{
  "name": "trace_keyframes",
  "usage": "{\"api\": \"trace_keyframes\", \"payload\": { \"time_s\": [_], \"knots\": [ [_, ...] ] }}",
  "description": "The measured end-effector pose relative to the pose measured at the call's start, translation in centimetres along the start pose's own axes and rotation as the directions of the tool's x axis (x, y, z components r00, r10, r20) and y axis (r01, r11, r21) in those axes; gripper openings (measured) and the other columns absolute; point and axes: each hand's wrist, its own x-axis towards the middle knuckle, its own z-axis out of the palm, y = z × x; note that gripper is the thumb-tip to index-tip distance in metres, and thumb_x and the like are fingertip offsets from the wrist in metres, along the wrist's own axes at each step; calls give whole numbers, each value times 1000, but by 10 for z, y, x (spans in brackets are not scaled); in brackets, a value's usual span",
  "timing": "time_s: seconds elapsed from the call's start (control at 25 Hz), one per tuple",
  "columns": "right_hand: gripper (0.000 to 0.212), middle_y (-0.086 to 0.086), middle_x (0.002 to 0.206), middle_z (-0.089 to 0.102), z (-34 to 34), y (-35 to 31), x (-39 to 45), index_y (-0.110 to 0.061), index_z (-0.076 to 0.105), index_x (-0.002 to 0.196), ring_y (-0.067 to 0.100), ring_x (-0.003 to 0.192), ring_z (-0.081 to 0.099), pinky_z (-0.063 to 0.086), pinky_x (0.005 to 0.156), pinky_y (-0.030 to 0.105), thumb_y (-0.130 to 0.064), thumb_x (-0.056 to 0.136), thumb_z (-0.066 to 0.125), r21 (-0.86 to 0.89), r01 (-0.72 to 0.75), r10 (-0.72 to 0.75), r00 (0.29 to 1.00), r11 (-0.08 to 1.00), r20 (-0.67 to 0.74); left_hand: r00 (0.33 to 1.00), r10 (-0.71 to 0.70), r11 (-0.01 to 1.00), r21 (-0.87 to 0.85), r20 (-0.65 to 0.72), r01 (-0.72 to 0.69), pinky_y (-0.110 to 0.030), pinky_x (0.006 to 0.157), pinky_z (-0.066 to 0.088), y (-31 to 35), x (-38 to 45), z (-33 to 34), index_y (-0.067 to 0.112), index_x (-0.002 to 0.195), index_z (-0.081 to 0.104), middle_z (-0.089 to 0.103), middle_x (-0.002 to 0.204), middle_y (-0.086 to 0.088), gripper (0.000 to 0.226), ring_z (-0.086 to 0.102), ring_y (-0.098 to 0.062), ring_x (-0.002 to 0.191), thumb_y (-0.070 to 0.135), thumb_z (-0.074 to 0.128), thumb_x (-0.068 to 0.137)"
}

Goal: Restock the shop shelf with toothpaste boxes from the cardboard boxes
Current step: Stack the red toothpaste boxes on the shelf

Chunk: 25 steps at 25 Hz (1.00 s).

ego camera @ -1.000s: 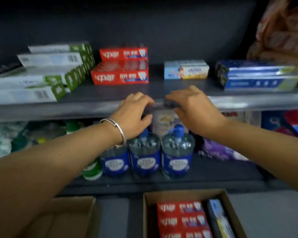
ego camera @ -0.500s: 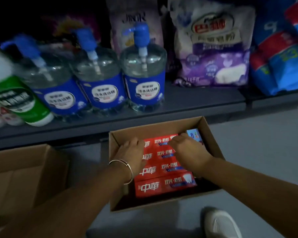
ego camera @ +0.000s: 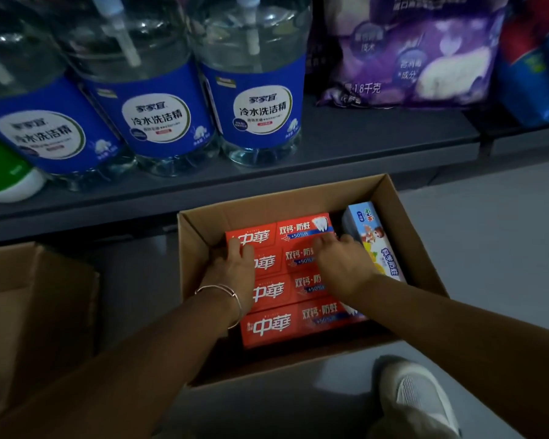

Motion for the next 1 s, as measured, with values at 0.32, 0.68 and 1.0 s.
{"api": "trace_keyframes", "payload": {
  "time_s": [0.32, 0.68, 1.0],
  "knots": [
    [46, 18, 137, 42, 7, -16, 4, -3, 34, 136, 39, 127, 40, 42, 102, 45, -5, 92, 47, 144, 21, -23, 1000, 989, 8, 999, 28, 972, 236, -40, -18, -40, 101, 43, -14, 8, 18, 14, 143, 14, 16, 147, -14, 68, 45, -34, 119, 21, 56, 90],
    [39, 13, 134, 48, 0, -1, -6, -7, 41, 132, 29, 124, 47, 44, 101, 39, -10, 94, 49, 96, 128, -119, 989, 987, -90, 992, 129, 958, 256, 0, -125, -37, 98, 46, -12, 10, -3, 11, 144, 12, 24, 140, -14, 81, 42, -29, 121, 12, 66, 83],
    [44, 13, 138, 45, 10, -3, -25, -11, 40, 137, 29, 128, 41, 36, 105, 42, -25, 96, 47, -50, 314, -316, 949, 948, -20, 985, 145, 978, 166, -96, -127, -37, 100, 43, -11, 7, -63, 10, 124, 41, 37, 127, -10, 49, 45, -29, 119, 14, 66, 82]
  ]
}}
